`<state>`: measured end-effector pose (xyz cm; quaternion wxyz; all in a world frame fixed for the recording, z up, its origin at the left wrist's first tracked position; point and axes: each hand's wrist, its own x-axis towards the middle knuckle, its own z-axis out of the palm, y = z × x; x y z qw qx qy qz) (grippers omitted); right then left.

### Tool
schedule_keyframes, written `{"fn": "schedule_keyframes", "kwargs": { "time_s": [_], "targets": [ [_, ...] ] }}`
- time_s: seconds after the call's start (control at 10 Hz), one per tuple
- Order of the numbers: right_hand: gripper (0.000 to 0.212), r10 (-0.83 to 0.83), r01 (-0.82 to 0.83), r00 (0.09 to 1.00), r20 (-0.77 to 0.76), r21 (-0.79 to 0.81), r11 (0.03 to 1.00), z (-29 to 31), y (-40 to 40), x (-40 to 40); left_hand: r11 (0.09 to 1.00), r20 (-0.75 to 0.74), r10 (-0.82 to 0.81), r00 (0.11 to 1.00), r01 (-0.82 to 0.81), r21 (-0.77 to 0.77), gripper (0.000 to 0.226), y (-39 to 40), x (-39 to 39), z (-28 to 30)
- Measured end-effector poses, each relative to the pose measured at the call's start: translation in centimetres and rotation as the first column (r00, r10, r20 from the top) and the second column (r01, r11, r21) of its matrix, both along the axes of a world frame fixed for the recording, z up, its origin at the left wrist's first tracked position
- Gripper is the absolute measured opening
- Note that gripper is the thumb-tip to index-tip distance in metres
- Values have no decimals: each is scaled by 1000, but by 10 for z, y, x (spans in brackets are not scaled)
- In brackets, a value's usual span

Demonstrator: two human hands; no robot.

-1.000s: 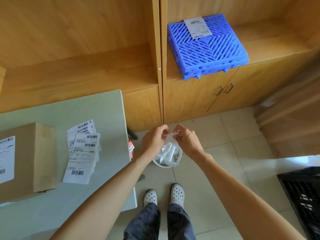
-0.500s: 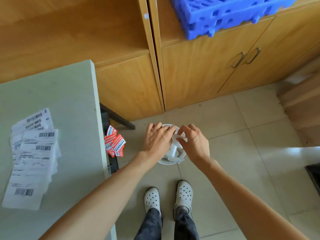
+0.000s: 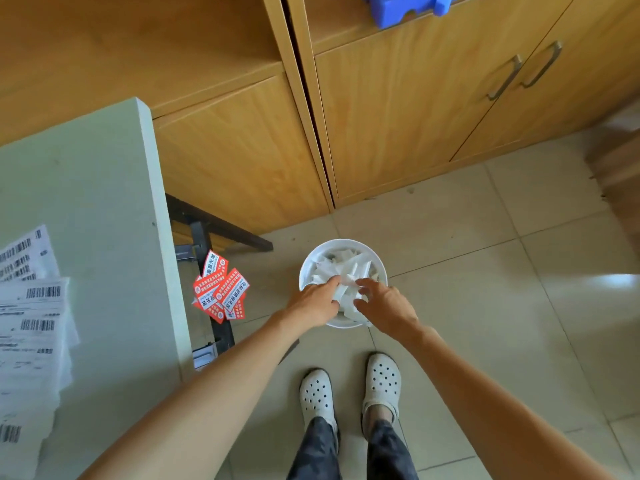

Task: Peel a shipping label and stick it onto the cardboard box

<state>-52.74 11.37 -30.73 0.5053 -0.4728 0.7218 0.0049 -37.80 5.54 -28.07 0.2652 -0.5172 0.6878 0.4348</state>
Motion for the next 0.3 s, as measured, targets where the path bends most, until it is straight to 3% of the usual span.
{"fn": "schedule_keyframes", "kwargs": {
  "time_s": [0.2,0.3],
  "targets": [
    [72,95,-111,985,142,107,988,-5,2,-6,991,103,-82,991,70,113,73,-1,3,-2],
    [66,71,-96,977,199,119,988,-7,4,0,987,161,-136,977,120,106,72,-1,5,8]
  ]
}}
